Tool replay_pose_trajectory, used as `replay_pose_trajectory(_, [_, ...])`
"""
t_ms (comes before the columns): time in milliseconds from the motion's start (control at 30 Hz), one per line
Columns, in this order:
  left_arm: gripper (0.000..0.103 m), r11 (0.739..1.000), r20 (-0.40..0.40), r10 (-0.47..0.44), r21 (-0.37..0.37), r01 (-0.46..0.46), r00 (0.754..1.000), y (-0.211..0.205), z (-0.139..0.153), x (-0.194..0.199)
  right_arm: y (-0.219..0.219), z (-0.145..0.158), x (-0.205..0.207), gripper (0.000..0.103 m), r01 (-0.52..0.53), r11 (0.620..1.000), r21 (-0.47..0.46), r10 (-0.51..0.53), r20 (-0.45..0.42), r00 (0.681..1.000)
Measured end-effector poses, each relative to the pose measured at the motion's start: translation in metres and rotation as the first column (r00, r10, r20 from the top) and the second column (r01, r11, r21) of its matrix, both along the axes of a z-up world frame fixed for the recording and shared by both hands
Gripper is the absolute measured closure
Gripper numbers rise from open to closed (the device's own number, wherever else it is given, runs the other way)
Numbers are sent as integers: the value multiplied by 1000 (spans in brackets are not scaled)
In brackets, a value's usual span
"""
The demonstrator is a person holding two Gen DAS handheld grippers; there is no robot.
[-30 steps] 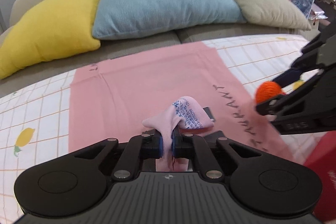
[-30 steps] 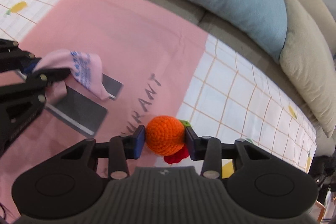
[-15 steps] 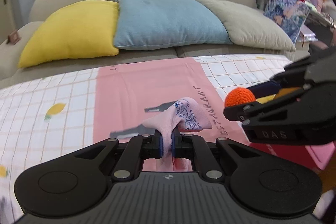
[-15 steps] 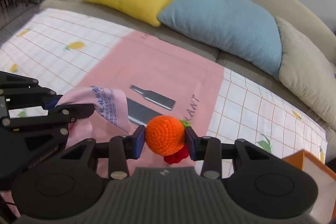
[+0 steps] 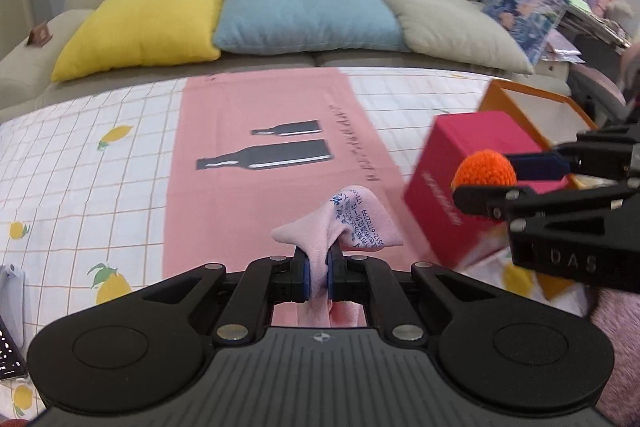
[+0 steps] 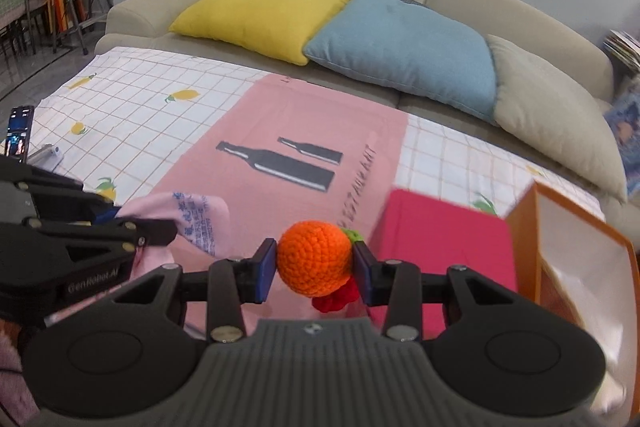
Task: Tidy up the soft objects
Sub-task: 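Carry the pink cloth and crocheted orange over the orange-rimmed box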
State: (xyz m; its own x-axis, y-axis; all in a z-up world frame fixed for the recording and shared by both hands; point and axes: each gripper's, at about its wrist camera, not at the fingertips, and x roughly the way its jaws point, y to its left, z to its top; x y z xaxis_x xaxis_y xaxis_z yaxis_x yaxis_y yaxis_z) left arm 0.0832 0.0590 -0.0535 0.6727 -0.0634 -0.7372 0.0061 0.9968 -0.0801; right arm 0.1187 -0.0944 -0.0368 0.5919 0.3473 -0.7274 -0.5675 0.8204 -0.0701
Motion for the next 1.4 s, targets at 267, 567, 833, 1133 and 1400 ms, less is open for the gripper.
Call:
replay_pose_trajectory(267, [95, 993, 66, -117, 20, 116, 991, -51, 26, -16, -66, 11, -35, 63, 128, 991, 43, -129, 18, 991])
replay_pose_trajectory(567, [95, 957, 134, -290, 20, 290, 948, -120, 53, 4, -136, 33, -30, 63, 274, 959, 72, -280, 92, 956])
replay_pose_trajectory(833, [95, 883, 137, -469, 85, 462, 872, -199, 60, 39, -190, 41, -5, 63, 367, 930, 32, -367, 167, 915])
replay_pose_trajectory(1133, [95, 851, 37, -521, 98, 516, 853, -249, 29, 93, -232, 11, 32, 63, 387, 916, -108, -375, 120, 919])
replay_pose_trajectory(1400, [95, 801, -43, -568, 200, 564, 822, -270, -3, 110, -236, -20, 55, 63, 359, 913, -196, -352, 68, 933])
